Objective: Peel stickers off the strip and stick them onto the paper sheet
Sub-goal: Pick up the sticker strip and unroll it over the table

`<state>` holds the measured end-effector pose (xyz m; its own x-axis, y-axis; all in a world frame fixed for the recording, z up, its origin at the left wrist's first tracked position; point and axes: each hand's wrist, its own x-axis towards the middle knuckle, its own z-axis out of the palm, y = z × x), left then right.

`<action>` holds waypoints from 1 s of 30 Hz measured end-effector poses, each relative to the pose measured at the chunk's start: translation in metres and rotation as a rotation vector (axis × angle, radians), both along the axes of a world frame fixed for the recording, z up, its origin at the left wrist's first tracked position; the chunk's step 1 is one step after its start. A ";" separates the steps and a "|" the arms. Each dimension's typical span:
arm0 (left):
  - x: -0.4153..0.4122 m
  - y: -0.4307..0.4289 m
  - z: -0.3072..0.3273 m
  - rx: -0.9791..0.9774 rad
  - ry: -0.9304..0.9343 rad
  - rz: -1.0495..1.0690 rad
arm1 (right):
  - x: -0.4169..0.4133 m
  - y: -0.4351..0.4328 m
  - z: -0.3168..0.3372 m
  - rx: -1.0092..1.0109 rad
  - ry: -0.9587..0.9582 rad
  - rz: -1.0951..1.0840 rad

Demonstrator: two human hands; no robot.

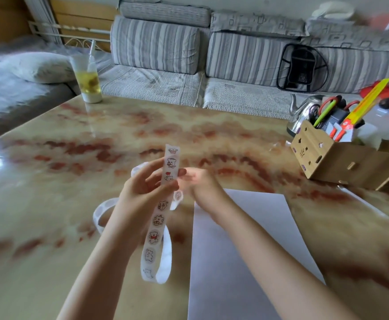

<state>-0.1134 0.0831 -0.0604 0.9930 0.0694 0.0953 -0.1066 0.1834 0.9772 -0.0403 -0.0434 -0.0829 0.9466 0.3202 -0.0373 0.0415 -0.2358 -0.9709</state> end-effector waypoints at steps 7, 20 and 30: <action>0.000 -0.002 0.000 0.024 -0.003 0.014 | -0.007 -0.028 0.030 0.192 -0.022 -0.063; 0.000 0.002 -0.001 0.193 0.055 -0.005 | -0.017 -0.020 0.039 0.163 -0.085 -0.111; 0.009 0.007 -0.001 0.142 0.023 0.243 | -0.034 -0.017 0.035 -0.003 -0.079 0.039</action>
